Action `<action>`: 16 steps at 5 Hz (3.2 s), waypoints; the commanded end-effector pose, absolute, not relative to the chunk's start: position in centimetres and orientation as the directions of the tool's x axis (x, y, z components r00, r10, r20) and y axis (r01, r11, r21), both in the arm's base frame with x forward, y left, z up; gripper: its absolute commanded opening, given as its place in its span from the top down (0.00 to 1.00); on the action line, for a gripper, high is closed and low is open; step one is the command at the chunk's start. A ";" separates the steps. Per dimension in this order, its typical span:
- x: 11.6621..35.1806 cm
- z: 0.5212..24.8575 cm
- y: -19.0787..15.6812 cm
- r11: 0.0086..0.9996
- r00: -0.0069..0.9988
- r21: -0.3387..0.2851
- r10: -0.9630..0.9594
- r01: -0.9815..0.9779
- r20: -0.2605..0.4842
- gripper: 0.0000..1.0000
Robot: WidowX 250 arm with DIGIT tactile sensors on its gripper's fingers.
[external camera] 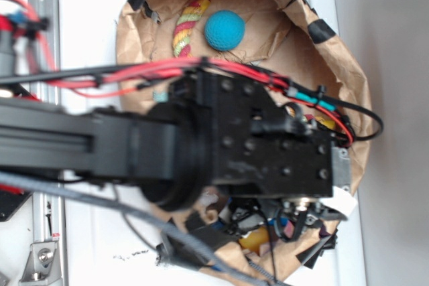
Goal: Grab the pink bunny.
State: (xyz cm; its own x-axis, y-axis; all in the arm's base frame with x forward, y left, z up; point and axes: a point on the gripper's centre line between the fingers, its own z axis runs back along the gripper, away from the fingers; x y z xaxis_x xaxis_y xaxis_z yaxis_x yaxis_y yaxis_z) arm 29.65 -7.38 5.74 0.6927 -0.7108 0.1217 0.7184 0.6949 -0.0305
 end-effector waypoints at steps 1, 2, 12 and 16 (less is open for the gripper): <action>32.7 7.3 -6.9 0.781 0.782 0.160 -0.619 0.604 0.067 0.00; 33.4 8.3 -5.0 0.797 0.803 0.189 -0.593 0.573 0.064 0.00; 29.4 13.4 -1.2 0.886 0.875 0.168 -0.457 0.432 0.160 1.00; 26.9 18.6 -2.2 0.845 0.815 -0.145 -0.432 0.516 0.386 0.00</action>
